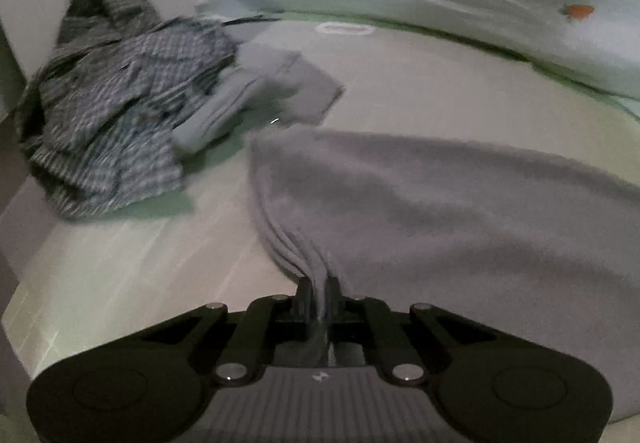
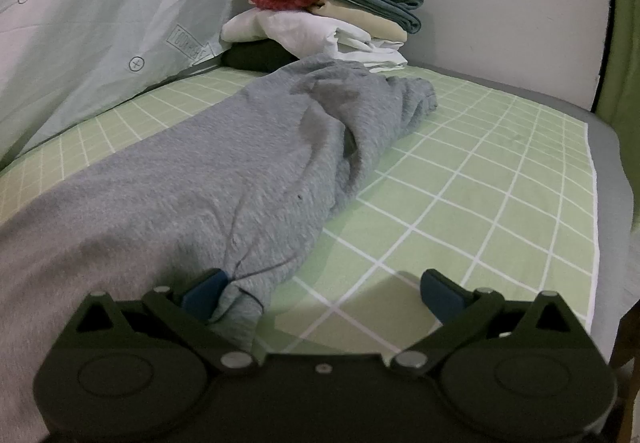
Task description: Fold clothes
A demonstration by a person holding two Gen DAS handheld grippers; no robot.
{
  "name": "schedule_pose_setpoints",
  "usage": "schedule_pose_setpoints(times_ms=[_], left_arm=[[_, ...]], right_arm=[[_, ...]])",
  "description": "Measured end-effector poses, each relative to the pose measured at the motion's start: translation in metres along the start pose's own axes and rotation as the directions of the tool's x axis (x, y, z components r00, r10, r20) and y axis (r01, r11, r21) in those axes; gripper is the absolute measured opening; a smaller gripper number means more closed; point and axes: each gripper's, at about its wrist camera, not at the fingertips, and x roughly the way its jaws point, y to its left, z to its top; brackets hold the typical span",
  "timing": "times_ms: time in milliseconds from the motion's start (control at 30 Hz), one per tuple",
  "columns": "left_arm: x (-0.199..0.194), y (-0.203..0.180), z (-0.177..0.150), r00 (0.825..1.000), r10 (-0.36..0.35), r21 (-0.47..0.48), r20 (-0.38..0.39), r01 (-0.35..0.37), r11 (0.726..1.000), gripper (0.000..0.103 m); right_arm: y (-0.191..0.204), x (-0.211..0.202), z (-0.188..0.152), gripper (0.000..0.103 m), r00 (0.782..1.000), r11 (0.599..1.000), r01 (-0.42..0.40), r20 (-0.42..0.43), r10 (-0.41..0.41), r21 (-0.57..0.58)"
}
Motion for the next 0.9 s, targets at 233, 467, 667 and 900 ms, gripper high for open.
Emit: schedule_pose_setpoints(times_ms=[233, 467, 667, 900], left_arm=[[-0.040, -0.060, 0.040, 0.977, -0.157, 0.076, 0.145, 0.147, 0.986, 0.007], [-0.088, -0.203, 0.038, 0.862, -0.495, 0.428, 0.110, 0.408, 0.806, 0.013], [-0.089, -0.251, -0.010, 0.870, -0.492, 0.593, -0.018, 0.405, 0.696, 0.038], [-0.070, -0.223, -0.013, 0.918, -0.394, 0.447, -0.052, 0.374, 0.813, 0.050]], right_arm=[[-0.001, 0.001, 0.000, 0.103, 1.000, 1.000, -0.011, 0.000, 0.011, -0.005], [-0.005, 0.003, 0.002, 0.103, 0.999, 0.998, -0.047, -0.002, 0.047, -0.029], [-0.009, 0.003, 0.002, 0.103, 0.997, 0.995, -0.083, -0.003, 0.082, -0.051], [-0.010, 0.002, 0.002, 0.103, 0.996, 0.995, -0.091, -0.001, 0.091, -0.052]])
